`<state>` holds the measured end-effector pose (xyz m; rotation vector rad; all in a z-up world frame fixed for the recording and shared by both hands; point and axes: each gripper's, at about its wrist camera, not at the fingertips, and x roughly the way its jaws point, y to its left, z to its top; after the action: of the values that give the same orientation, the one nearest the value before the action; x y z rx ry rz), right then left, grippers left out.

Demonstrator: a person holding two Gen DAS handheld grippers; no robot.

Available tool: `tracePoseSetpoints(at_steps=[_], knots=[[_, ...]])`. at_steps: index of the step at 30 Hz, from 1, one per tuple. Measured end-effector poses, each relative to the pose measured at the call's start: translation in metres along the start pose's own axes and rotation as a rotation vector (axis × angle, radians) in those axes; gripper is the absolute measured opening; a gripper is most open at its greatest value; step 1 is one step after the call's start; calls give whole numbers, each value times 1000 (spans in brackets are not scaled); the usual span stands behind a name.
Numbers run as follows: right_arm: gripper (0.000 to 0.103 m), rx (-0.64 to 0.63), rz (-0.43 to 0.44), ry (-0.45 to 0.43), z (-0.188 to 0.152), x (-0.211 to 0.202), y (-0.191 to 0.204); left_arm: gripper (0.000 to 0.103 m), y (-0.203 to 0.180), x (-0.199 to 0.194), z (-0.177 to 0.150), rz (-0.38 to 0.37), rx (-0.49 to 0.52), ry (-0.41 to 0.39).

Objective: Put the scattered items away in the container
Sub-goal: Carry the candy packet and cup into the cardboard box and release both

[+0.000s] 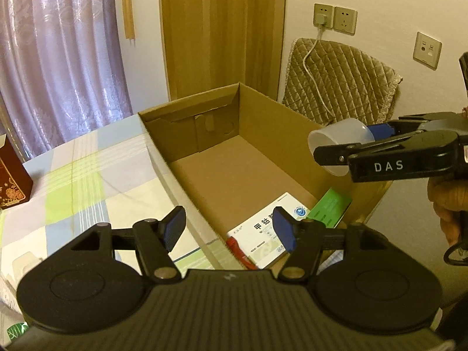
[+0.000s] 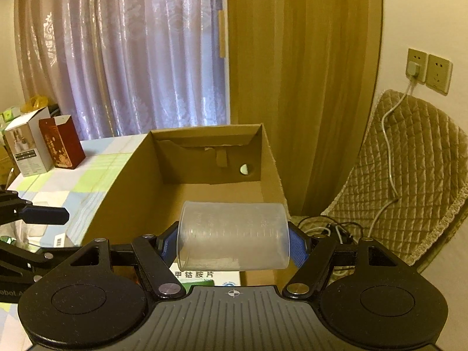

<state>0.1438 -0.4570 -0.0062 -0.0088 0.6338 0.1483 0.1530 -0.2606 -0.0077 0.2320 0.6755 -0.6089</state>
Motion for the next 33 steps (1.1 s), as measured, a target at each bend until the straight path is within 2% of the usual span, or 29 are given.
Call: tracePoseSetpoints(at_steps=[15, 16, 17, 19, 33], knots=[[75, -31, 23, -23, 12, 15, 14, 61, 10, -7, -2, 4, -25, -7], [77, -37, 20, -22, 12, 16, 15, 61, 11, -7, -2, 7, -23, -5], [89, -30, 21, -22, 11, 17, 15, 61, 11, -7, -3, 11, -20, -3], [97, -6, 27, -40, 9, 14, 13, 61, 13, -7, -4, 12, -20, 2], [97, -8, 23, -36, 10, -1, 15, 61, 22, -20, -15, 22, -49, 6]])
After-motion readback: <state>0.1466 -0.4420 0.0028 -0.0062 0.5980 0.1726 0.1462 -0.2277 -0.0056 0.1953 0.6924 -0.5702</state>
